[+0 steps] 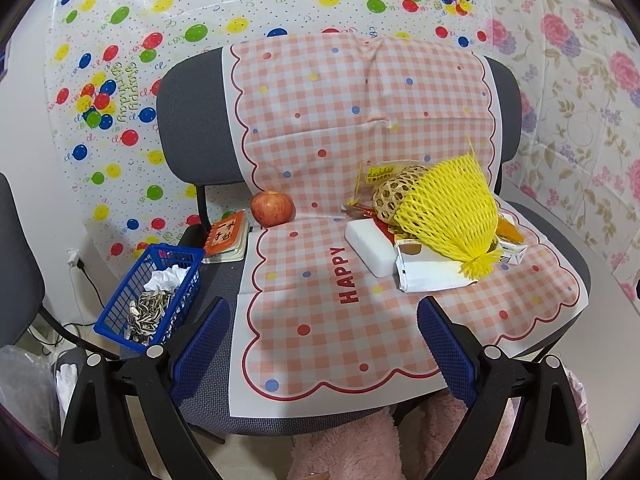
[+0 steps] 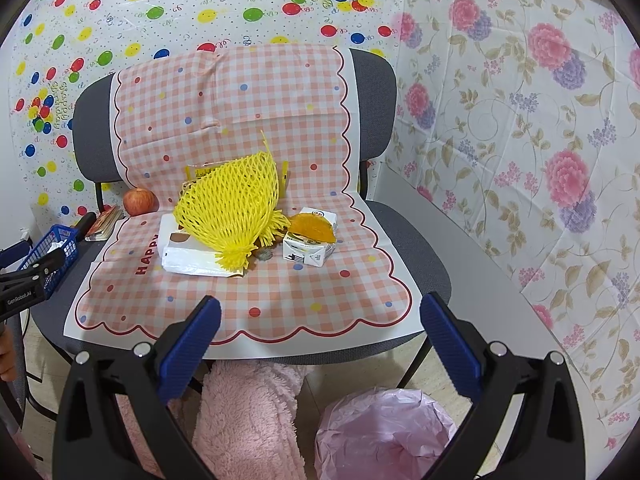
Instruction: Collect trash
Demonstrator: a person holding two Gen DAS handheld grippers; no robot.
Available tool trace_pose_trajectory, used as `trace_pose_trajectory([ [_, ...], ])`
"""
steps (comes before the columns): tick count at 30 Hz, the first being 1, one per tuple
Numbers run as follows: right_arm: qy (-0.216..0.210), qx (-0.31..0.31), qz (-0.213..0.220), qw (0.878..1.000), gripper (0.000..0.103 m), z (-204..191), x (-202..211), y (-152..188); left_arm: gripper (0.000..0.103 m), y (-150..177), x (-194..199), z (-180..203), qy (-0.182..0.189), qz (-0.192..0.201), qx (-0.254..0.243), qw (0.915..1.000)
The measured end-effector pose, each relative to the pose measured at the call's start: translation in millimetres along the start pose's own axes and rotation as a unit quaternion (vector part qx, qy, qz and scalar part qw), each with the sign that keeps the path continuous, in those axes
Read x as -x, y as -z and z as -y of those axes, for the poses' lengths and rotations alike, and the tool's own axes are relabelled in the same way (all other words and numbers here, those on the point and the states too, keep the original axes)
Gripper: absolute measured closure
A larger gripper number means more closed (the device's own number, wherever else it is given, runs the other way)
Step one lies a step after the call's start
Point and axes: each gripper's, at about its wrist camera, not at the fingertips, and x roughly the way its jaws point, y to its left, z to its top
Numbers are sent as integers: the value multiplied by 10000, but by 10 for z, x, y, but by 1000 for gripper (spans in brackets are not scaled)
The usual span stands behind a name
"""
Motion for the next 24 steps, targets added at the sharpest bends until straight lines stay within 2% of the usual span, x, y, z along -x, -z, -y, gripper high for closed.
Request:
trace_pose_trajectory([
  [24,-3,22,-37,10000,6,-73,-78,44,9,3,0,8,-10,0,4,10000],
])
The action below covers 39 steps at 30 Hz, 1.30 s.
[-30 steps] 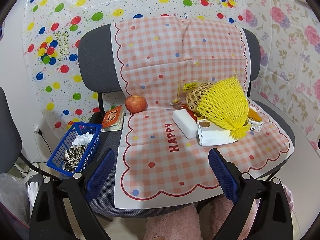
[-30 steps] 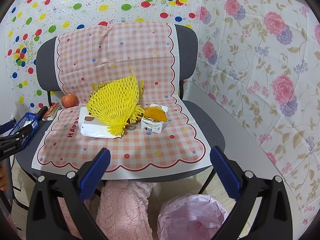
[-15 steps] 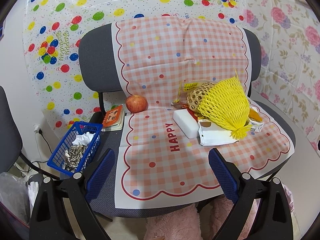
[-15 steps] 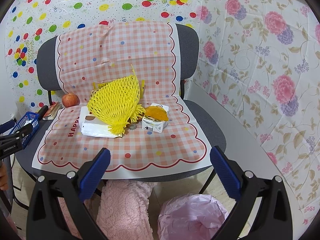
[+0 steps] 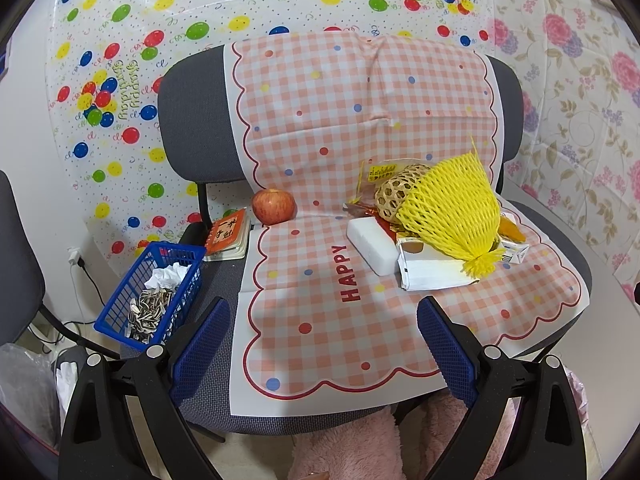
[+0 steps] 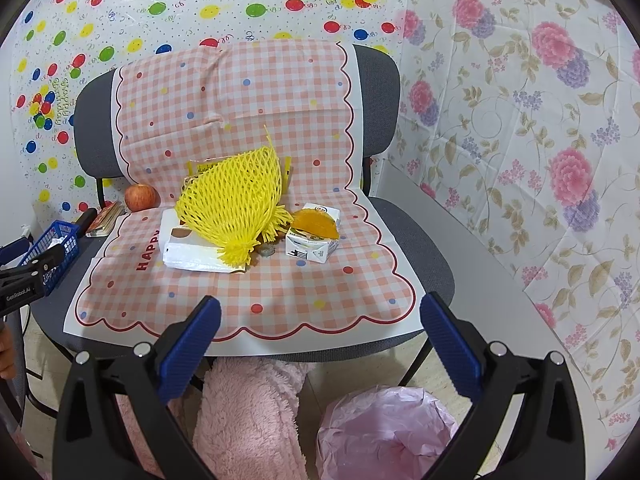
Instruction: Collect trash
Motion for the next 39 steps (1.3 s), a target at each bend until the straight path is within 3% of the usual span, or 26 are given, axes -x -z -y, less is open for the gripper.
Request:
trace_pose_trajectory([
  [31,-8,70,-15,10000,6,-51,-59,25,9,3,-38,-127,-17,-59,8,10000],
  [39,-489,274,121,9984,6,-102,-366,-62,9,-24,-313,-94,-249,-257,29,9994],
])
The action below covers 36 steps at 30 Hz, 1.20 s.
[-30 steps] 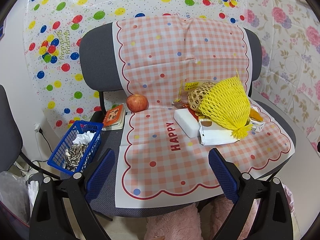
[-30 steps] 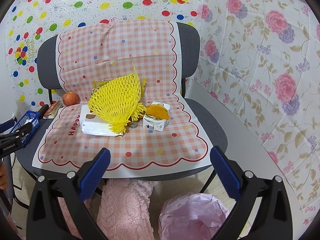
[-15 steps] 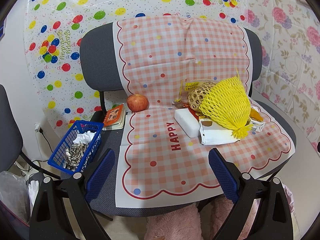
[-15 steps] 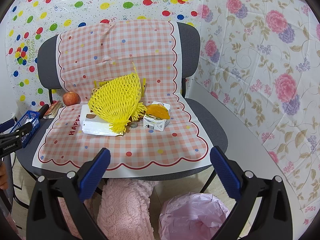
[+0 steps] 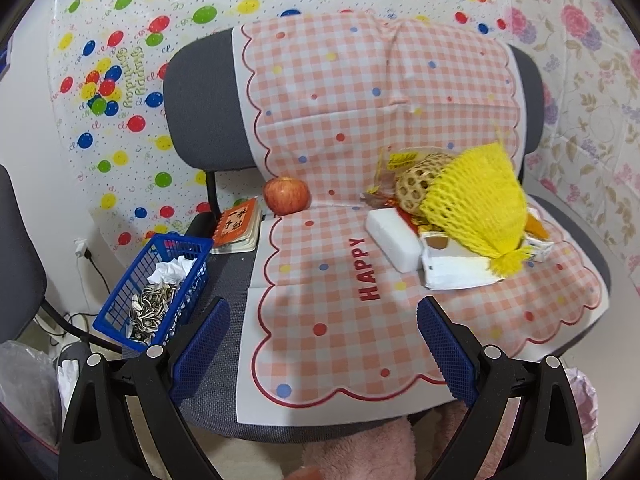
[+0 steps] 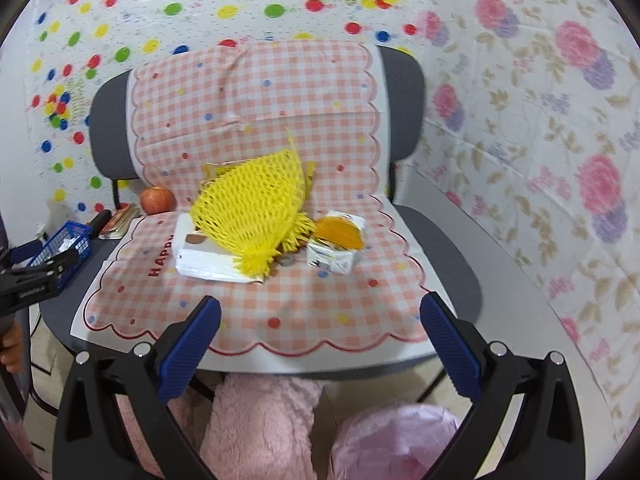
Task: Collect trash
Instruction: 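Reach the right gripper to the yellow foam net and grasp it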
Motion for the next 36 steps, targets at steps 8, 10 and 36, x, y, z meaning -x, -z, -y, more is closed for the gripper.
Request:
trace_pose_trajectory([
  [8,-343,218,181,9990,6,-112,-484,-220,10,-142,-355,33,224,-131,3,9997],
  [10,-433,213,121,9988,6,-134,-599,-268,10,-165,-420,45,255,-166,-5,9995],
  [36,-2229,-36,-457,9738,69,-132,-2034,-703,10,-399,-1218,94,220,-520,-143,9983],
])
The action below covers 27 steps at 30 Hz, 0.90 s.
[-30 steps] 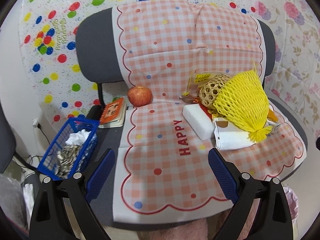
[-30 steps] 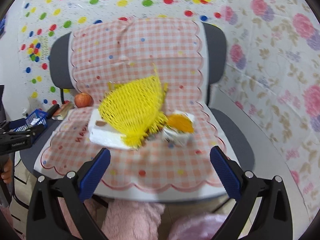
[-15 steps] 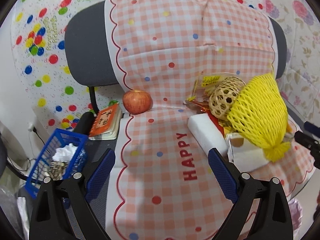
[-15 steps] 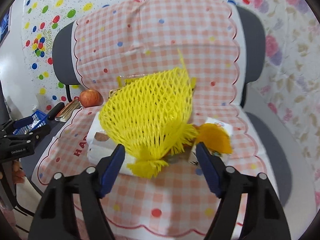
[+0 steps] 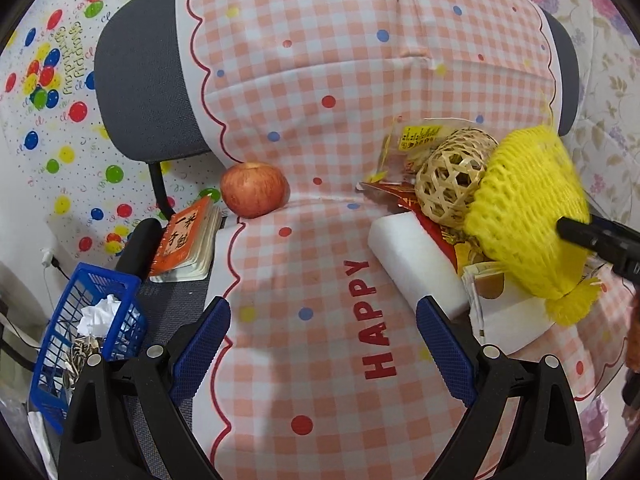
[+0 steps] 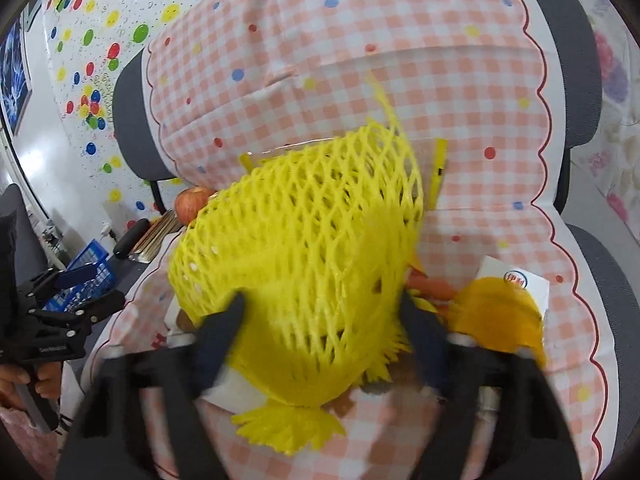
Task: Collect trash
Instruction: 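Reach the right gripper to the yellow foam net and grasp it, then lift the yellow net with the right gripper while the left gripper grasps the white paper box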
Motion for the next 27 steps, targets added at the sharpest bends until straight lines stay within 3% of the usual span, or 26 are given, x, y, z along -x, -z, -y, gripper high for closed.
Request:
trace_pose_trajectory([
  [2,4,-2,120,9999,85,-63,108,-33,10,-4,30,-38,-76,54,25,10000],
  [6,302,102,692,9971,87,-267,553,-164,10,-10,174,-69,-136,212,33,9997],
  [10,1258,321,1190,9844,87,-486,1114,-206,10,45,338,8,-73,384,-79,9992],
  [13,2103,547,1304,9674,87,-534,1396,-37,10,155,330,151,235,297,-198,9991],
  [16,2344,391,1210,9638,87,-384,1533,179,11,280,242,342,740,146,-369,9965],
  [18,2493,247,1147,9613,87,-276,1609,373,17,325,161,469,1112,45,-486,9926],
  [19,2556,207,1133,9599,87,-245,1640,453,32,336,122,513,1239,-13,-518,9909],
  [20,2621,159,1120,9584,87,-220,1675,547,39,342,70,563,1378,-102,-541,9889],
  [24,2699,11,1014,9575,86,-137,1745,843,50,325,-62,625,1724,-230,-359,9841],
  [27,2702,-77,971,9579,86,-103,1760,965,52,277,-176,676,1858,-290,-241,9819],
])
